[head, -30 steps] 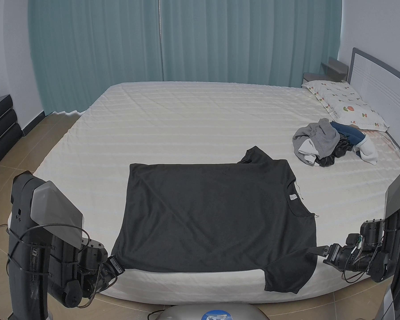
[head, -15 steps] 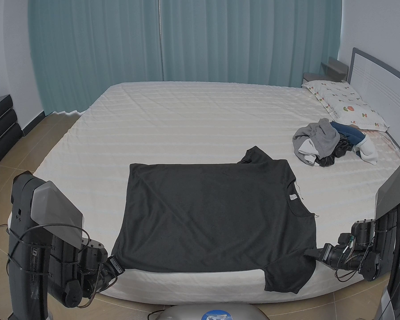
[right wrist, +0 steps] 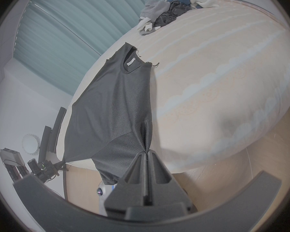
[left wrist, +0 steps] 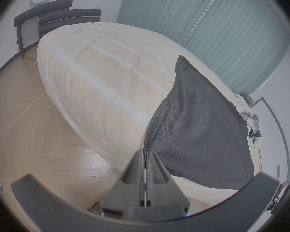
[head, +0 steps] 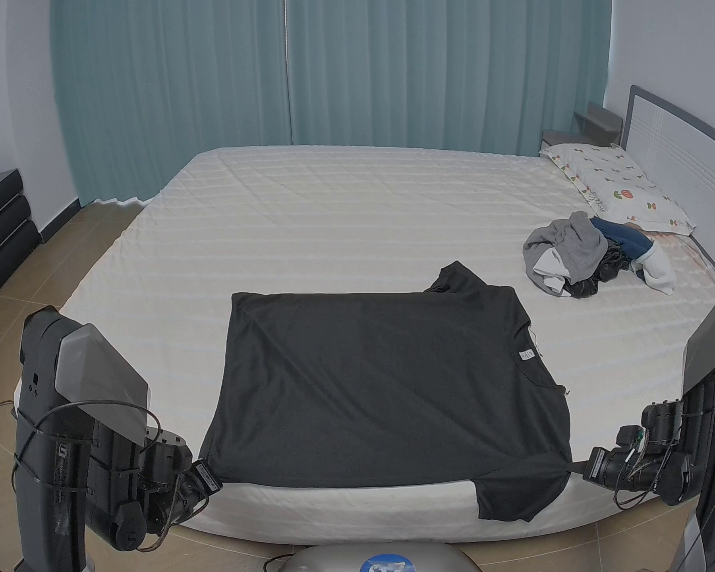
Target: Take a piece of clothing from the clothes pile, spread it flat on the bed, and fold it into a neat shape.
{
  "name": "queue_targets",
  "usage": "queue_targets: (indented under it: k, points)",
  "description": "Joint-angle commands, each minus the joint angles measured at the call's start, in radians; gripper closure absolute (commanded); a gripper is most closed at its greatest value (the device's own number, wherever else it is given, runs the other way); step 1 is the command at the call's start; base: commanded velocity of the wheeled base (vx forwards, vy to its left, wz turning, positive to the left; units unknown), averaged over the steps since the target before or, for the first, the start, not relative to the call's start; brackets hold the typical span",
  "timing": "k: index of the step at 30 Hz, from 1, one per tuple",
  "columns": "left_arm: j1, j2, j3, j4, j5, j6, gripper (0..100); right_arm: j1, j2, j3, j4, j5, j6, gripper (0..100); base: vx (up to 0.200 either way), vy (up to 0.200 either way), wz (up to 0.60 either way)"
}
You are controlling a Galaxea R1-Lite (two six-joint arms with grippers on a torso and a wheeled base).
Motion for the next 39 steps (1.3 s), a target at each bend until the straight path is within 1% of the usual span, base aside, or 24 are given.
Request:
queue_targets:
  k: [1,4,7,11,13,14,15,21,24,33,39]
  points:
    - [-0.001,-0.004,0.012,-0.017,0.002,0.009,100,-0.016,-0.005,0.023,-0.007,0.001,-0.004,100,0.000,0.000,0.00]
    - [-0.001,-0.002,0.016,-0.017,0.002,0.023,100,-0.016,-0.015,0.023,0.003,0.001,-0.006,100,0.000,0.000,0.00]
    - [-0.001,-0.002,0.027,-0.017,0.002,0.039,100,-0.018,-0.038,0.023,0.049,0.001,-0.015,100,0.000,0.000,0.00]
    - [0.001,-0.004,0.039,-0.017,0.005,0.062,100,-0.018,-0.075,0.023,0.124,0.001,-0.059,100,0.000,0.000,0.00]
    - [0.001,-0.002,0.042,-0.017,0.008,0.076,100,-0.016,-0.094,0.023,0.184,0.003,-0.093,100,0.000,0.000,0.00]
    - [0.001,-0.002,0.042,-0.017,0.008,0.078,100,-0.015,-0.094,0.023,0.185,0.003,-0.096,100,0.000,0.000,0.00]
    - [0.001,-0.002,0.050,-0.017,0.008,0.085,100,-0.013,-0.095,0.023,0.213,0.003,-0.125,100,0.000,0.000,0.00]
    - [0.001,0.001,0.076,-0.017,0.008,0.113,100,-0.007,-0.098,0.023,0.262,-0.003,-0.159,100,0.000,0.000,0.00]
    - [0.001,0.003,0.078,-0.017,0.008,0.115,100,-0.006,-0.100,0.023,0.262,-0.003,-0.171,100,0.000,0.000,0.00]
    - [0.001,-0.007,0.081,-0.017,0.008,0.115,100,-0.018,-0.104,0.023,0.211,0.001,-0.159,100,0.000,0.000,0.00]
    - [0.004,-0.033,0.088,-0.017,0.006,0.113,100,-0.035,-0.175,0.023,0.245,0.015,-0.156,100,0.000,0.000,0.00]
